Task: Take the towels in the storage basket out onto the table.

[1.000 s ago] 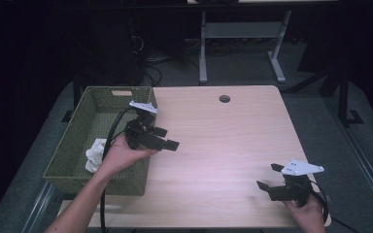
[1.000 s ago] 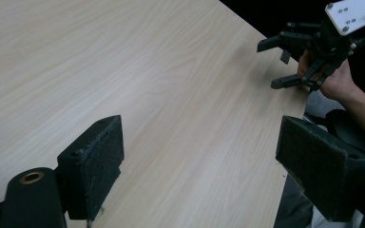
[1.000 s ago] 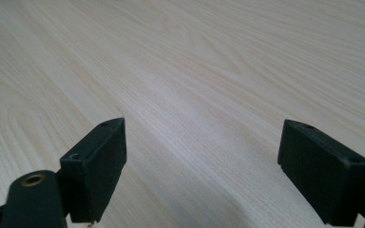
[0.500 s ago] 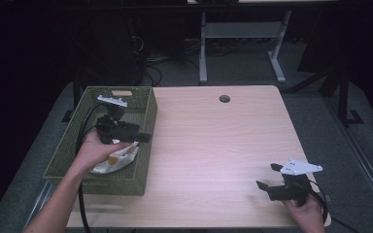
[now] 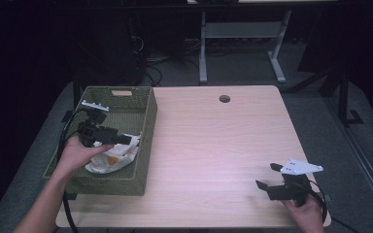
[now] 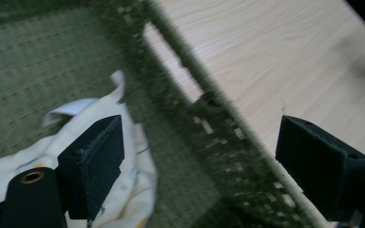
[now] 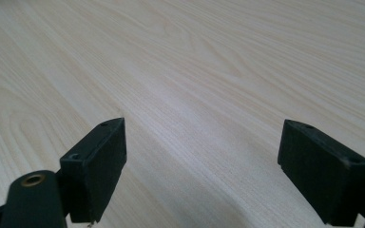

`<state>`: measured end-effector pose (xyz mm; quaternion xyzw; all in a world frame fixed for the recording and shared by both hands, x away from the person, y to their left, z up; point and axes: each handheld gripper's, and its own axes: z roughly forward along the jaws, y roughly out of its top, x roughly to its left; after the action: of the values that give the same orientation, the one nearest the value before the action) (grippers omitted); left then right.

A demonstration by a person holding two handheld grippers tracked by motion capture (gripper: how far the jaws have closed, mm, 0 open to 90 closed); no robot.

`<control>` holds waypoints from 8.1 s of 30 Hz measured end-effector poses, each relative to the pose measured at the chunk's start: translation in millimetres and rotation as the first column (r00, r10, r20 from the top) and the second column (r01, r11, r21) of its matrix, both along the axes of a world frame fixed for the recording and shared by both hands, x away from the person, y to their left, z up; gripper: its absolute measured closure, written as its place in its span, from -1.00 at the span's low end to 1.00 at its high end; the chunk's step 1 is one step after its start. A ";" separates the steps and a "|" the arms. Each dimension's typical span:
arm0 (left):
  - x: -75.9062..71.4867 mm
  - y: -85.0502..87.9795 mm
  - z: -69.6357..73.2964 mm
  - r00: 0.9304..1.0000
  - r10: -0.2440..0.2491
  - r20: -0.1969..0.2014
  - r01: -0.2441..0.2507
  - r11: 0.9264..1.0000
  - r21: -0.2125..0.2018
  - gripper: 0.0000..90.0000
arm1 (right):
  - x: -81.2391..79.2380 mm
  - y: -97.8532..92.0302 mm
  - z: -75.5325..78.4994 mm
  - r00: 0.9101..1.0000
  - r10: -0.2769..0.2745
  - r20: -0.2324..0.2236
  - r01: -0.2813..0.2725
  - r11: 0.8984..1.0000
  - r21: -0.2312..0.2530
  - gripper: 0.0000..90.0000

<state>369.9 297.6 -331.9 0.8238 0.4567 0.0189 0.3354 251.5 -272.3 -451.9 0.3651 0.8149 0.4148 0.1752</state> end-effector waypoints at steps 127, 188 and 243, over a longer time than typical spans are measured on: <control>5.2 52.1 40.8 0.978 0.154 -0.142 -0.172 0.978 -0.120 0.77 | 0.9 2.6 0.8 1.000 0.006 0.003 -0.006 1.000 0.000 -0.64; 17.3 -95.9 89.3 0.987 -0.124 -0.104 0.098 0.969 -0.226 0.77 | -0.3 0.1 3.9 1.000 0.003 0.011 -0.003 1.000 0.021 -0.64; 48.9 -239.0 -29.5 0.957 -0.167 -0.239 0.137 0.981 -0.136 0.72 | 3.6 -3.1 5.9 1.000 0.010 0.024 -0.011 1.000 0.027 -0.64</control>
<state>418.8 58.5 -361.4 0.8311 0.4307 -0.1375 0.3239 255.1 -275.5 -446.0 0.3583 0.8089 0.4310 0.1776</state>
